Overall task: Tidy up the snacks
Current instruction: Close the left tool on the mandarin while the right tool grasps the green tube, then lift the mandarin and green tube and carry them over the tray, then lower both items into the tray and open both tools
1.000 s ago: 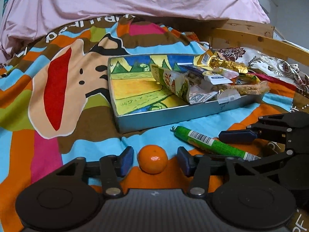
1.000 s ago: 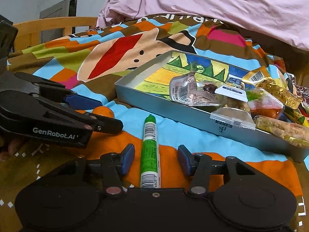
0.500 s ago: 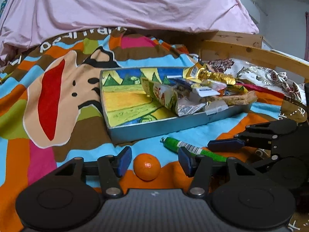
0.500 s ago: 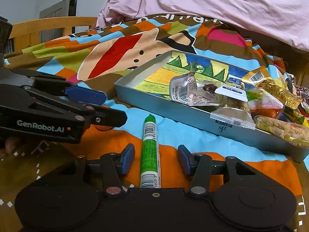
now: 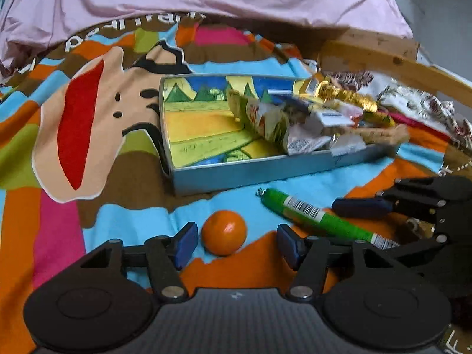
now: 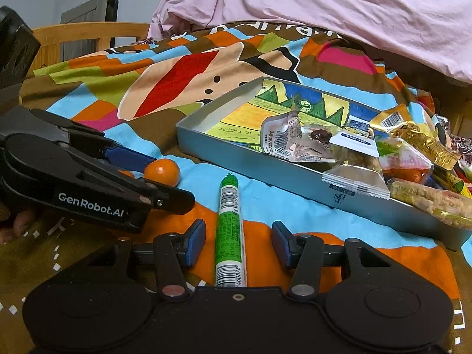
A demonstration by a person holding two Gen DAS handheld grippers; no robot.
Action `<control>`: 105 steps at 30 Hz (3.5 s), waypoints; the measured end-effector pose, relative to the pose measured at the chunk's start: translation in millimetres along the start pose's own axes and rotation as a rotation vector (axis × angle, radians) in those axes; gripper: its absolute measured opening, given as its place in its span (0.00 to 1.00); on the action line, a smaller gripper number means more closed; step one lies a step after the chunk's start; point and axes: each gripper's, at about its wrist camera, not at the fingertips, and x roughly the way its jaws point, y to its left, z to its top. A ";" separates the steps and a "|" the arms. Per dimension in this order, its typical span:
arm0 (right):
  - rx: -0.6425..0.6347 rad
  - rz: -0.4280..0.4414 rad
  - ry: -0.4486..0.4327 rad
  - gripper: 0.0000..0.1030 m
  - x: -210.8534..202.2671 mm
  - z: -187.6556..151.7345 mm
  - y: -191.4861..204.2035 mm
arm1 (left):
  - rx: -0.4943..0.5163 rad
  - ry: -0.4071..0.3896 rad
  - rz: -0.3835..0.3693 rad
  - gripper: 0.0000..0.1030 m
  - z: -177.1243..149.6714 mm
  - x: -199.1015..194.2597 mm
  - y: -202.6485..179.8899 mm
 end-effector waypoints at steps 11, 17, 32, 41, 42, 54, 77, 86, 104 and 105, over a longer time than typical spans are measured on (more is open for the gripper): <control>-0.083 -0.019 -0.009 0.23 -4.3 -1.6 17.1 | 0.027 -0.002 0.031 0.35 -2.8 -0.3 -4.7; -0.079 -0.042 0.008 0.19 -22.3 -5.1 20.8 | 0.141 0.010 0.138 0.34 -3.8 -10.0 -33.8; -0.205 -0.162 0.007 0.18 -111.7 -33.3 38.6 | 0.112 -0.067 0.225 0.34 -5.0 -84.5 -89.1; -0.284 -0.245 -0.118 0.18 -172.1 -39.5 50.2 | 0.054 -0.133 0.183 0.34 -6.6 -140.5 -115.4; -0.294 -0.259 -0.135 0.18 -176.5 -39.8 51.6 | 0.057 -0.136 0.180 0.34 -5.8 -144.7 -118.6; -0.296 -0.352 -0.265 0.18 -201.0 -29.6 39.5 | 0.030 -0.208 0.203 0.34 16.7 -175.8 -124.7; -0.246 -0.329 -0.419 0.18 -122.6 48.1 -49.1 | 0.060 -0.206 0.266 0.34 100.8 -94.7 -98.0; 0.029 -0.197 -0.474 0.18 -32.8 87.9 -73.5 | 0.059 -0.152 0.311 0.34 121.5 -17.1 -54.7; 0.180 -0.138 -0.291 0.19 54.4 62.6 -83.1 | 0.090 -0.015 0.307 0.34 95.8 70.6 -25.6; 0.178 -0.139 -0.286 0.19 55.3 62.4 -82.9 | 0.087 -0.013 0.310 0.34 94.4 71.5 -25.4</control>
